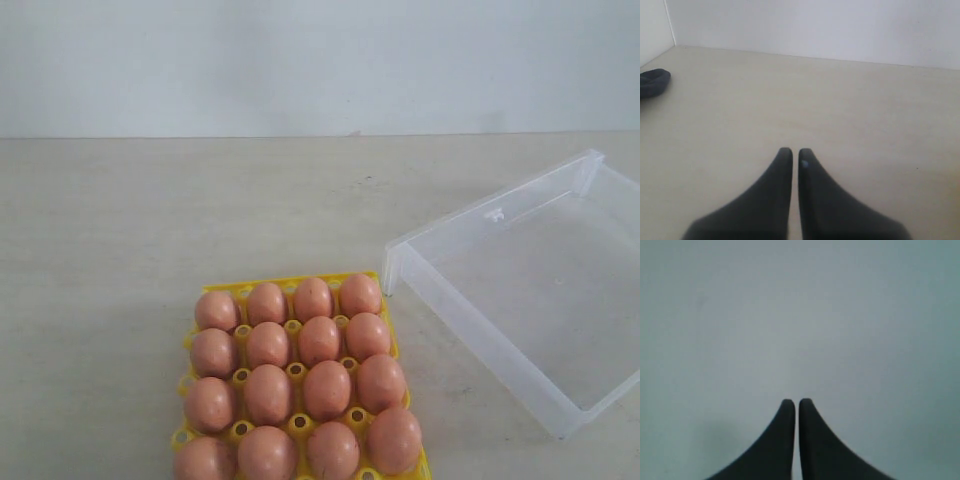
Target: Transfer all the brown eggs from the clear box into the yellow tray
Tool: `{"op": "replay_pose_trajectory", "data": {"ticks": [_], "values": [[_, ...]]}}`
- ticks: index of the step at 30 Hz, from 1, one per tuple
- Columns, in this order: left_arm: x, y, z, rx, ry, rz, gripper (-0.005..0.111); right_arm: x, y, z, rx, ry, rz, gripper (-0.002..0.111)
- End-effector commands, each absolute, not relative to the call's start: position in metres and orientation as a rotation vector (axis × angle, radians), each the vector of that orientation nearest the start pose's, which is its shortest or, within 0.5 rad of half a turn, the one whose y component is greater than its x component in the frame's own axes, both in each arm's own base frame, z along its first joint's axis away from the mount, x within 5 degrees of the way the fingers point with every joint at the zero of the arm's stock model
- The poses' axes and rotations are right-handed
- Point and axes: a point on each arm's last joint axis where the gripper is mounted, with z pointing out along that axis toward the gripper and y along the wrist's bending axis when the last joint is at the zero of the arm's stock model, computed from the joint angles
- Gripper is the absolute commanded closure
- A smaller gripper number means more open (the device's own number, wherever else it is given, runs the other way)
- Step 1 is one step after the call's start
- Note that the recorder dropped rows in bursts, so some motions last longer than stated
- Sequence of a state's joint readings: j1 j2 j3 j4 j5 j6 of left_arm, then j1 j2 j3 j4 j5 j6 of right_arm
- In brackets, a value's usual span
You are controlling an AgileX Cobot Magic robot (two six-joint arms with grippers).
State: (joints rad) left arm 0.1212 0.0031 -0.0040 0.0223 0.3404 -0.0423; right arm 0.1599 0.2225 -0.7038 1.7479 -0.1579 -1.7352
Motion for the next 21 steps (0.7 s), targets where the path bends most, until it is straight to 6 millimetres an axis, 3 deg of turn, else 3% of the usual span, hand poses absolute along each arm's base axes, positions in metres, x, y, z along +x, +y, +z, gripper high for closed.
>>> {"op": "replay_pose_trajectory", "data": {"ticks": [1,7,21], "values": [[0.053,0.007,0.183,-0.128,1.817,0.078,0.103,0.035,0.001,0.381,-0.017,1.162,0.249,0.108],[0.053,0.007,0.183,-0.128,1.817,0.078,0.103,0.048,0.006,0.351,-0.053,1.260,0.278,0.108],[0.053,0.007,0.183,-0.128,1.817,0.078,0.103,0.049,0.002,0.349,-0.006,1.273,0.249,0.108]]}}
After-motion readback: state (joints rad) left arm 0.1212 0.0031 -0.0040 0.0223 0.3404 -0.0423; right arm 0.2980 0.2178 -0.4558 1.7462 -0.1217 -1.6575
